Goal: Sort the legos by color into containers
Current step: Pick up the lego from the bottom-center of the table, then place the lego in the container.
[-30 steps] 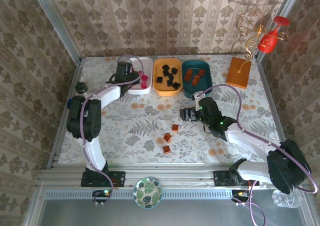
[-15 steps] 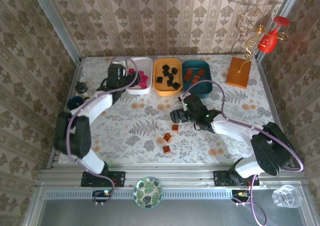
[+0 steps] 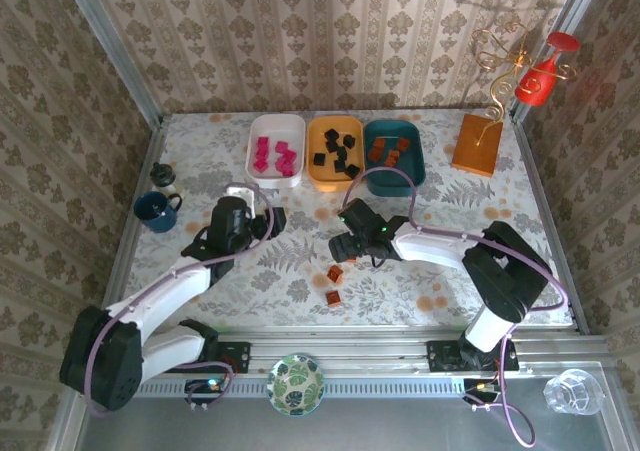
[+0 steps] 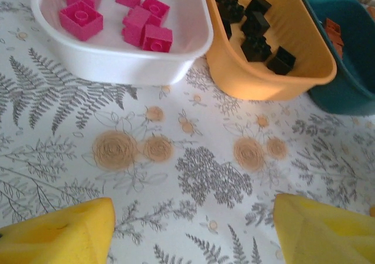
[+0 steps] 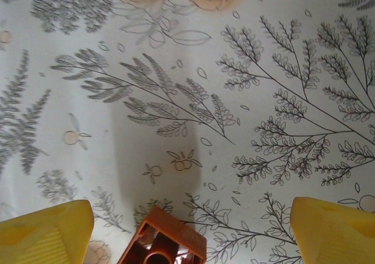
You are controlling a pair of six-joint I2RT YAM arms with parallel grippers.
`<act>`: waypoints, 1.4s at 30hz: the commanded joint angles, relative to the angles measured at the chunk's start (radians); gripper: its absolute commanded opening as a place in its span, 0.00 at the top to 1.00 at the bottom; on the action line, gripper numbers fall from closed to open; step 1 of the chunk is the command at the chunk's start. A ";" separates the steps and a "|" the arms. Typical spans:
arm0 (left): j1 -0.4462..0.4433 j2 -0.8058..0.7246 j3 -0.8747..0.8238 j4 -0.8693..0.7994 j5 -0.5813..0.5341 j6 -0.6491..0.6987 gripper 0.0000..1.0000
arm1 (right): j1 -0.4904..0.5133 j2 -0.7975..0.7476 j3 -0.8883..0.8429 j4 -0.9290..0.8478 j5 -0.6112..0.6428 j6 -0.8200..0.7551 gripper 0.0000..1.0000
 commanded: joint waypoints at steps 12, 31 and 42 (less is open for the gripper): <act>-0.004 -0.078 -0.051 -0.024 -0.047 -0.003 0.25 | -0.016 0.003 0.009 -0.175 0.049 0.021 0.18; -0.006 -0.094 -0.045 -0.014 0.040 -0.045 0.24 | -0.042 -0.138 -0.019 -0.092 0.004 -0.026 0.66; -0.047 -0.083 -0.020 0.001 0.094 -0.058 0.24 | -0.385 -0.146 0.088 0.162 0.006 0.047 0.65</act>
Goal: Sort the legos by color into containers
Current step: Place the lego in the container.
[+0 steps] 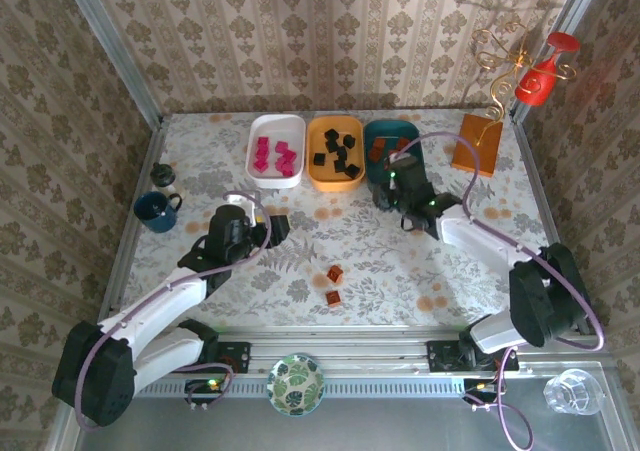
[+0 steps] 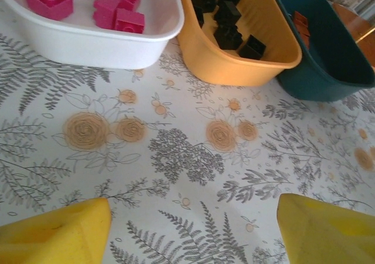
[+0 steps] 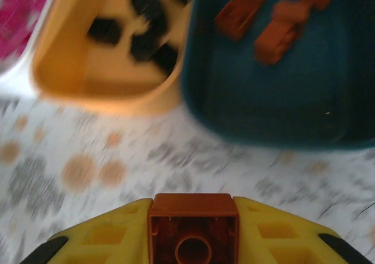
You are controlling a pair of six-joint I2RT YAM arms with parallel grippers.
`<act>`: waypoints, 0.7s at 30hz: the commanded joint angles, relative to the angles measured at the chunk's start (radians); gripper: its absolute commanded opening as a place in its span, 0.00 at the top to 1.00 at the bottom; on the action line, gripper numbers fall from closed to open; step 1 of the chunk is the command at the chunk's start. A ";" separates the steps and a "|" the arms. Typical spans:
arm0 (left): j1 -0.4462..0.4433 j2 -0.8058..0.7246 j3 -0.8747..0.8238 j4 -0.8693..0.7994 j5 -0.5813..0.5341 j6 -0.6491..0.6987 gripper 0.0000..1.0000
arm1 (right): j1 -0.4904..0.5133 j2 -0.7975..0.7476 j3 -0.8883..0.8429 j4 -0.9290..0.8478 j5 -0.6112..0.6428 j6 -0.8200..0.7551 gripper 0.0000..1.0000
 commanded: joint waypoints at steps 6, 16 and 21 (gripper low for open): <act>-0.032 -0.037 0.017 -0.006 0.041 -0.020 0.21 | -0.168 0.290 0.240 0.070 0.070 0.022 0.65; -0.051 -0.043 0.033 -0.054 0.051 0.011 0.17 | -0.203 0.371 0.399 -0.004 0.029 -0.014 0.32; -0.051 -0.042 0.002 -0.059 0.045 0.033 0.14 | -0.105 0.176 0.212 0.001 -0.085 -0.025 0.25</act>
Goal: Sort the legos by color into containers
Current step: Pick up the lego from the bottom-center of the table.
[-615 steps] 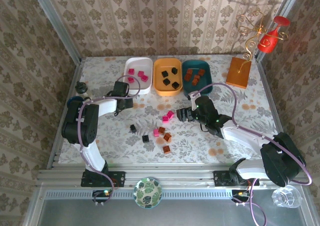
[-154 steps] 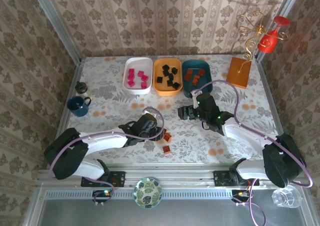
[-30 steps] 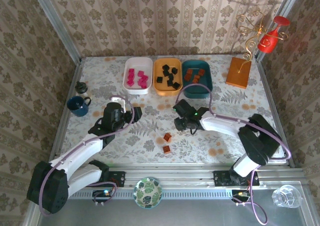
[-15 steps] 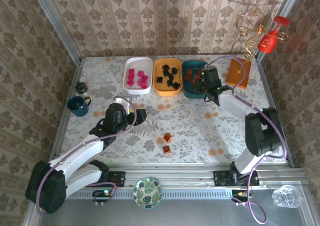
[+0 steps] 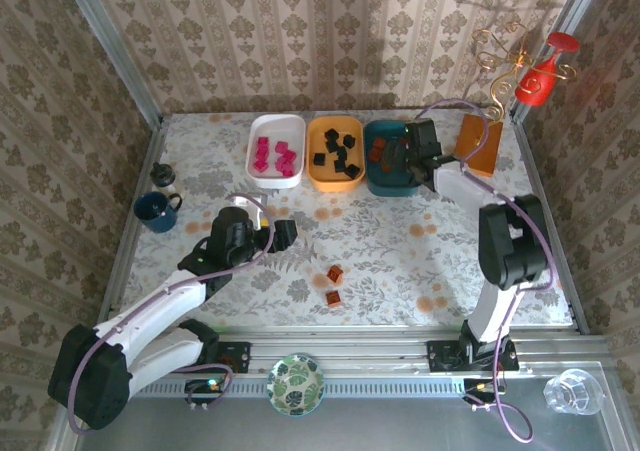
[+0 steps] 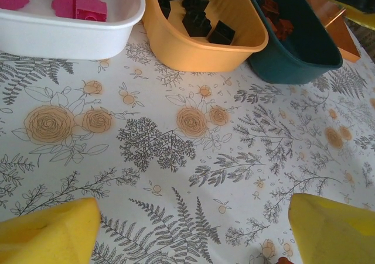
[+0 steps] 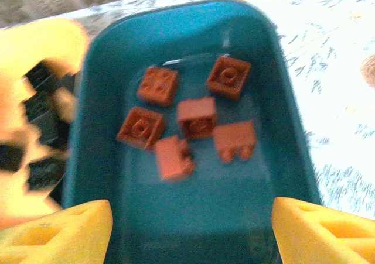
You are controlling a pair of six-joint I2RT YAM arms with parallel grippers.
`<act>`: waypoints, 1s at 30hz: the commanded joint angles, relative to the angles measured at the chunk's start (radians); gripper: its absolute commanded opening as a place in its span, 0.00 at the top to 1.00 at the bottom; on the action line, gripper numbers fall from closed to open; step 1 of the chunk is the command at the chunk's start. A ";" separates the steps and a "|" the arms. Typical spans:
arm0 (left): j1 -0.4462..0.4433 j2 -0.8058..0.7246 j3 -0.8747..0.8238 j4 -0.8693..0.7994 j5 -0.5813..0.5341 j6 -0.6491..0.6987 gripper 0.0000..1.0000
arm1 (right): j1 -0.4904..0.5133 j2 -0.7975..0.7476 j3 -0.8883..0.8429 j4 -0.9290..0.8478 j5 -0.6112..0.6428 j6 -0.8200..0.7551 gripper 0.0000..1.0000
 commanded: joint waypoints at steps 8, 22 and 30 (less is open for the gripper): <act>0.080 -0.020 -0.072 -0.062 0.126 0.033 0.12 | 0.392 -0.364 -0.372 -0.073 -0.215 -0.128 0.17; 0.176 -0.171 -0.176 -0.099 0.199 -0.010 0.12 | 0.562 -0.203 -0.417 -0.064 -0.298 -0.105 0.27; 0.178 -0.175 -0.179 -0.087 0.185 -0.017 0.12 | 0.588 -0.102 -0.399 -0.019 -0.327 -0.101 0.44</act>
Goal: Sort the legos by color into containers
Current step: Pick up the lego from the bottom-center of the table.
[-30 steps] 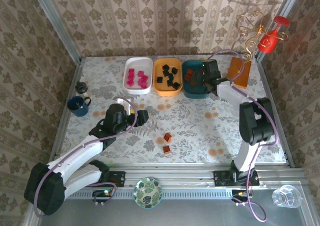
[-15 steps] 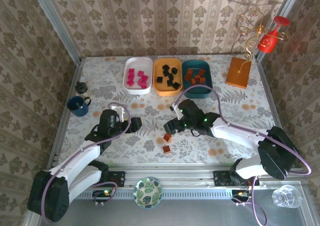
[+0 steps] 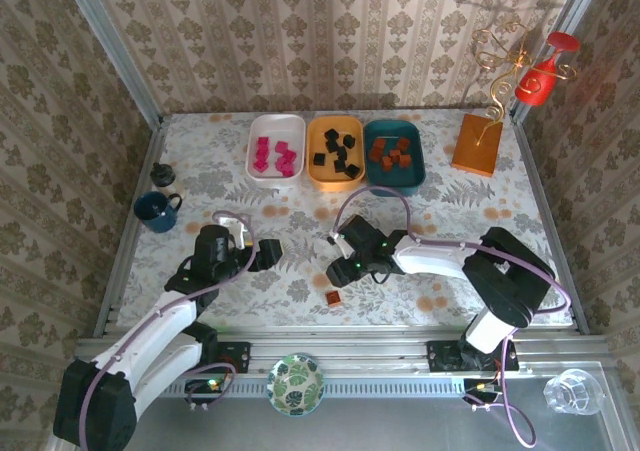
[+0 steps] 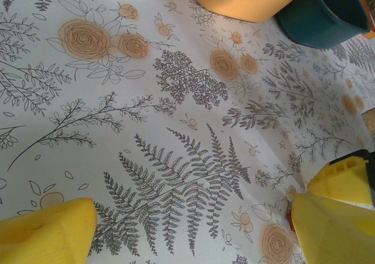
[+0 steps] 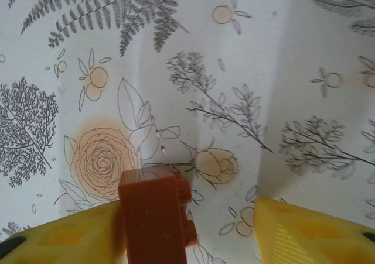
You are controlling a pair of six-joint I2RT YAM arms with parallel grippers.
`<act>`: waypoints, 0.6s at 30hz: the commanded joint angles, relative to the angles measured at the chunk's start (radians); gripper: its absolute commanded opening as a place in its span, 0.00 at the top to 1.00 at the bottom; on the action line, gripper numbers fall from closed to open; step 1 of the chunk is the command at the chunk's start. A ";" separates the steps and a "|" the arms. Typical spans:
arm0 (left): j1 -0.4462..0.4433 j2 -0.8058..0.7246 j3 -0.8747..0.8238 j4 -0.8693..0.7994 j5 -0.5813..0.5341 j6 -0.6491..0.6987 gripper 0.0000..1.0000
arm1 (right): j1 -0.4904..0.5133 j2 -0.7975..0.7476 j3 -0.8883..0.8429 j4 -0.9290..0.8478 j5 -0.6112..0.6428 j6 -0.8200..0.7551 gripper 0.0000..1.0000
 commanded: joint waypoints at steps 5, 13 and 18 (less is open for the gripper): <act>0.007 0.011 -0.005 0.016 0.005 -0.019 0.12 | 0.023 0.054 0.036 0.047 -0.041 0.008 0.53; 0.008 0.033 -0.016 0.047 0.006 -0.026 0.13 | 0.021 0.014 0.030 0.094 -0.031 0.037 0.69; 0.008 0.055 -0.022 0.083 0.024 -0.046 0.13 | -0.049 -0.109 -0.012 0.135 -0.019 0.083 0.72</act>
